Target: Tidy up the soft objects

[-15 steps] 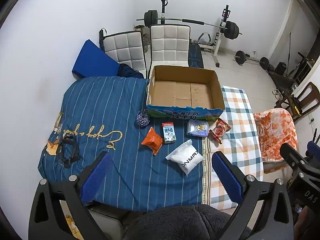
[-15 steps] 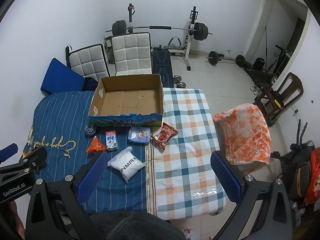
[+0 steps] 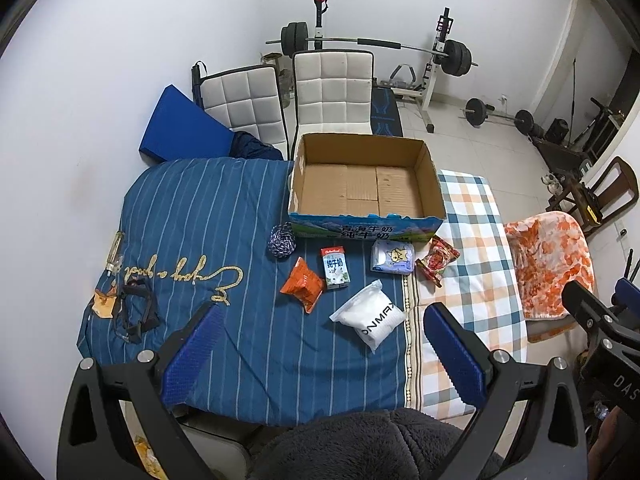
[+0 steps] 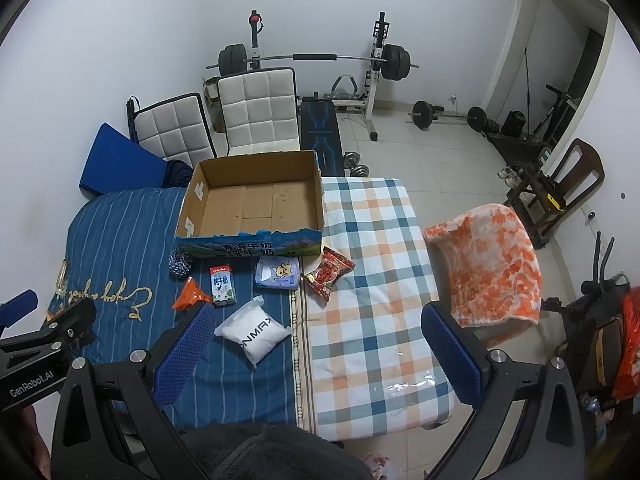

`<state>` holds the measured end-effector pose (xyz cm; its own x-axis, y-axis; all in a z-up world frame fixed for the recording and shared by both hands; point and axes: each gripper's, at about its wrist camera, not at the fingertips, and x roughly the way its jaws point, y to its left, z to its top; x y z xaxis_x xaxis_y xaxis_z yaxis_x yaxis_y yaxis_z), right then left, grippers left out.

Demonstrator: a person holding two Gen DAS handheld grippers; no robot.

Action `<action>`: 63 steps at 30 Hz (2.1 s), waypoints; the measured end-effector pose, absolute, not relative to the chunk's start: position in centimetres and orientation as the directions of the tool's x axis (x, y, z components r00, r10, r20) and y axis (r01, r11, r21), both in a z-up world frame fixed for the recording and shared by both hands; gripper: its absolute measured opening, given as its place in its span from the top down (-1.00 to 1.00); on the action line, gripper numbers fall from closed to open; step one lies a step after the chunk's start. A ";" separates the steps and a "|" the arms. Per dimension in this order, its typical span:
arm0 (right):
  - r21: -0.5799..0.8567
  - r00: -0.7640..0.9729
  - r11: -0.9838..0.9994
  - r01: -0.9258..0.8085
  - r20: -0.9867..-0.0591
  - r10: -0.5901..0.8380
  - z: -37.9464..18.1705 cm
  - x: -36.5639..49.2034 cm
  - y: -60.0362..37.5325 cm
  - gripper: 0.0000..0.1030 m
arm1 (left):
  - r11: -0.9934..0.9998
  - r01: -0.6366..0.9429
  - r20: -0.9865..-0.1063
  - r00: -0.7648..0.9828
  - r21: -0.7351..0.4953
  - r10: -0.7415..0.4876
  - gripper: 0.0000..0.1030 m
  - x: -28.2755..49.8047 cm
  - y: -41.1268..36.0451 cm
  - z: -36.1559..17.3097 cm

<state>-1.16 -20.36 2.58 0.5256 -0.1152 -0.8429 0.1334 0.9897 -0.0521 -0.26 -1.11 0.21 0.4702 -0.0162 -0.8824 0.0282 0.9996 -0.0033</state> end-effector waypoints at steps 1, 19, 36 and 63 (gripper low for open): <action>-0.055 0.529 0.990 0.131 -0.841 -0.117 2.5 -1.2 -20.3 -1.00 | 1.000 0.030 -0.882 0.470 -0.004 -0.018 -1.00 -0.2 -1.1 0.2; -0.058 0.538 0.987 0.148 -0.833 -0.130 3.3 -0.9 -20.0 -1.00 | 0.999 0.035 -0.879 0.475 -0.015 -0.030 -1.00 -0.2 -1.0 0.4; -0.054 0.541 0.989 0.141 -0.832 -0.122 3.6 -1.0 -19.6 -1.00 | 0.999 0.030 -0.878 0.478 -0.017 -0.030 -1.00 -0.1 -1.0 0.5; -0.015 0.526 0.989 0.145 -0.846 -0.090 1.3 0.2 -21.4 -1.00 | 1.000 0.000 -0.886 0.464 -0.025 -0.022 -1.00 0.3 -1.3 -0.6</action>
